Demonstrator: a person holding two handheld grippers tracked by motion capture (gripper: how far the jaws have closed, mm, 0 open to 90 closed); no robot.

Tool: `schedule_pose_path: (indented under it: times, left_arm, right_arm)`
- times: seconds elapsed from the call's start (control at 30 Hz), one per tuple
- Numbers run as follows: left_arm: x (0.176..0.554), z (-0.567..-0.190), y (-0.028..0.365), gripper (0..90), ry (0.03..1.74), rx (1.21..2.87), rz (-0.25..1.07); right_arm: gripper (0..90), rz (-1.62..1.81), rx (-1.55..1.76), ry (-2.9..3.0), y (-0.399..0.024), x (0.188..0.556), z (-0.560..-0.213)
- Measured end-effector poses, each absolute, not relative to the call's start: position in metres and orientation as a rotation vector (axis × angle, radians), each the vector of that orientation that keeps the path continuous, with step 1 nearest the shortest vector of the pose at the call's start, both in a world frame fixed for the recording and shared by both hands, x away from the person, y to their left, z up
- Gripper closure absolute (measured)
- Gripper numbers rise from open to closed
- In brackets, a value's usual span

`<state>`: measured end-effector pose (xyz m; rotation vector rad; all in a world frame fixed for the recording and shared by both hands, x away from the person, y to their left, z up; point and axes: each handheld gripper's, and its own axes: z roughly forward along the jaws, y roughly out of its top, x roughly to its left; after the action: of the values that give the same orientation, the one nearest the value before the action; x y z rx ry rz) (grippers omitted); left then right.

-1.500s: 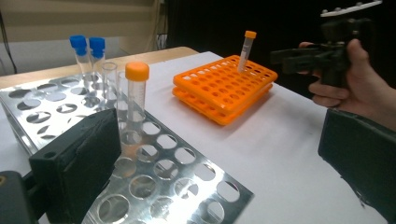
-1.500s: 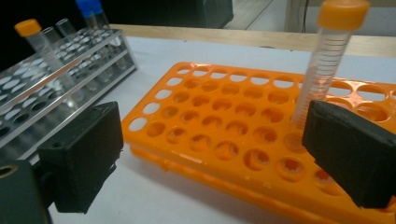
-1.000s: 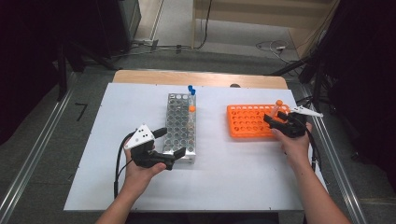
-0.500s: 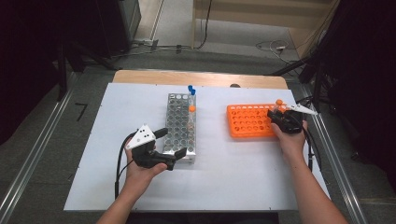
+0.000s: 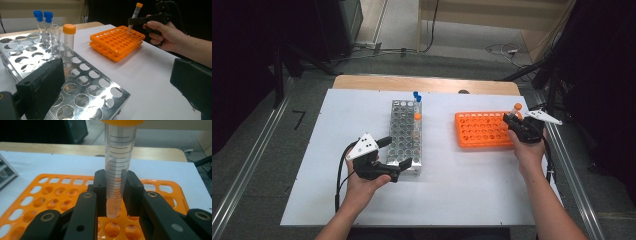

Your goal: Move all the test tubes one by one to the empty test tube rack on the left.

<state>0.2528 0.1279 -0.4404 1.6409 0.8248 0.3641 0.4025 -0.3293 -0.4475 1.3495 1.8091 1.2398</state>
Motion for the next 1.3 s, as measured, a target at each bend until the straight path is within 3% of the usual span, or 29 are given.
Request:
schedule_pose_path:
  times: [0.27,0.7,1.3]
  left_arm:
    - [0.252,-0.438,0.123,0.0,0.81,1.644,0.361]
    - [0.25,-0.435,0.112,0.2,0.789,1.651,0.351]
    - [0.243,-0.431,0.088,3.6,0.72,1.683,0.311]
  right_arm:
    - [72.6,1.321,1.236,1.871,-0.322,0.369,-0.432]
    - [72.6,1.408,1.073,2.035,-0.288,0.314,-0.436]
    - [72.7,1.456,0.855,2.253,-0.22,0.272,-0.442]
